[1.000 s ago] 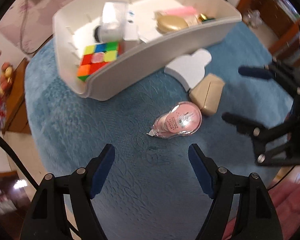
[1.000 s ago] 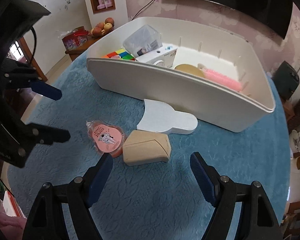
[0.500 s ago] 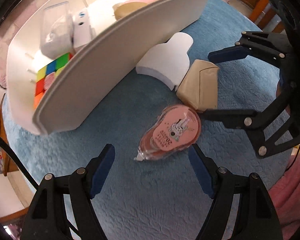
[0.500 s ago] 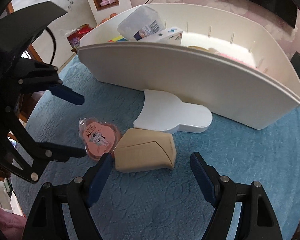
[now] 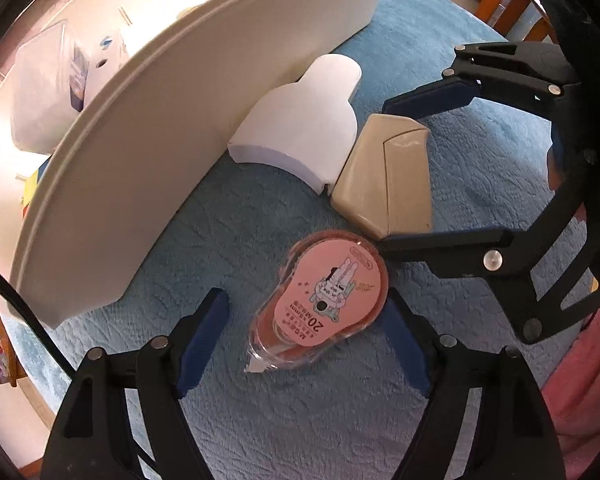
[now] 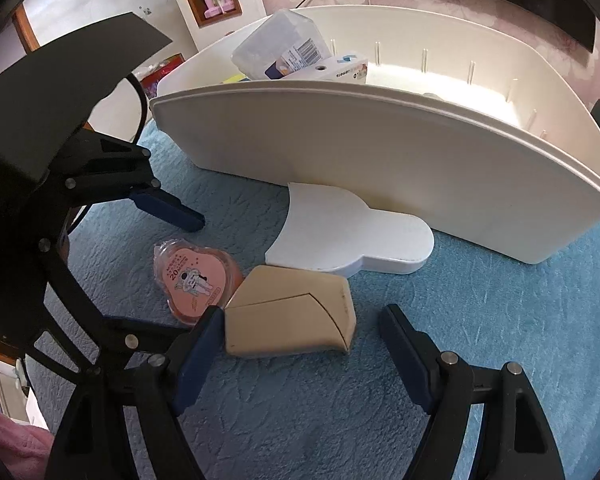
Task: Organize rigid objects
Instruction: 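Grasp the pink tape dispenser with the left tool while the right tool grasps the beige block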
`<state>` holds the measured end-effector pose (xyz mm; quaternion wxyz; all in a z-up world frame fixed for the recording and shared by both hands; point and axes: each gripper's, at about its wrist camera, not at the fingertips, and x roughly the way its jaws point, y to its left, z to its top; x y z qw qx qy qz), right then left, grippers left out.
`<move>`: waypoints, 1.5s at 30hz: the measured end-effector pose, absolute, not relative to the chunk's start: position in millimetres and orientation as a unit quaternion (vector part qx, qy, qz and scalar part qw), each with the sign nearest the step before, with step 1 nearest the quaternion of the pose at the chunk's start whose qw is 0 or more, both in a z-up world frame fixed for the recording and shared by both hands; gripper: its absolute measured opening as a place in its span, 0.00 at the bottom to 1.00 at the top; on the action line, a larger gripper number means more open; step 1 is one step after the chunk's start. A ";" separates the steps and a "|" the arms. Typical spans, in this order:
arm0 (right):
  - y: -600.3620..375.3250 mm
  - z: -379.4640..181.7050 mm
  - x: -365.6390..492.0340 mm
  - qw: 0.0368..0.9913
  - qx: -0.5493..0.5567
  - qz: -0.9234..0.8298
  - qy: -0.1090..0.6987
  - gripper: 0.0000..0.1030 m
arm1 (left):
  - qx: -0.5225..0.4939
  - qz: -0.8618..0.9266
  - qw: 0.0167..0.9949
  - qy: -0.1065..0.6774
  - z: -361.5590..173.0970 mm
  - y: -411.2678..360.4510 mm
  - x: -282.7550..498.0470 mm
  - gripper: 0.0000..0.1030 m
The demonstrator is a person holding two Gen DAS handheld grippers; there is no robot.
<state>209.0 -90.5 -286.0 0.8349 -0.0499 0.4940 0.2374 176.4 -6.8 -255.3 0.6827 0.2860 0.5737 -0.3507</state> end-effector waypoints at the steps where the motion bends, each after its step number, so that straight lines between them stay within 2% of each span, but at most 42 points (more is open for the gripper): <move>1: -89.9 -286.3 209.4 0.835 -0.050 0.239 0.493 0.78 | 0.288 -0.351 0.682 0.574 -255.8 -7.8 175.7 0.82; 8: -98.1 -287.8 204.3 0.837 -0.051 0.245 0.487 0.78 | 0.297 -0.352 0.676 0.576 -257.0 -28.0 183.7 0.92; 11: -101.1 -287.8 202.7 0.837 -0.049 0.247 0.485 0.77 | 0.301 -0.348 0.672 0.580 -260.6 -36.5 186.8 0.99; 17: -109.8 -286.6 198.5 0.839 -0.050 0.249 0.481 0.73 | 0.301 -0.343 0.671 0.585 -264.0 -38.0 196.7 1.00; 21: -107.2 -287.1 193.6 0.839 -0.060 0.262 0.474 0.63 | 0.298 -0.340 0.672 0.587 -267.2 -31.4 203.5 1.00; 31: -118.7 -286.7 189.2 0.841 -0.051 0.245 0.480 0.63 | 0.294 -0.331 0.672 0.594 -269.2 -41.6 210.8 1.00; 36: -139.4 -284.2 180.4 0.843 -0.033 0.219 0.490 0.63 | 0.276 -0.320 0.685 0.594 -267.1 -40.7 215.5 0.98; 45: -172.4 -283.3 153.5 0.841 0.056 0.142 0.520 0.63 | 0.252 -0.304 0.712 0.580 -257.7 -41.9 205.1 0.80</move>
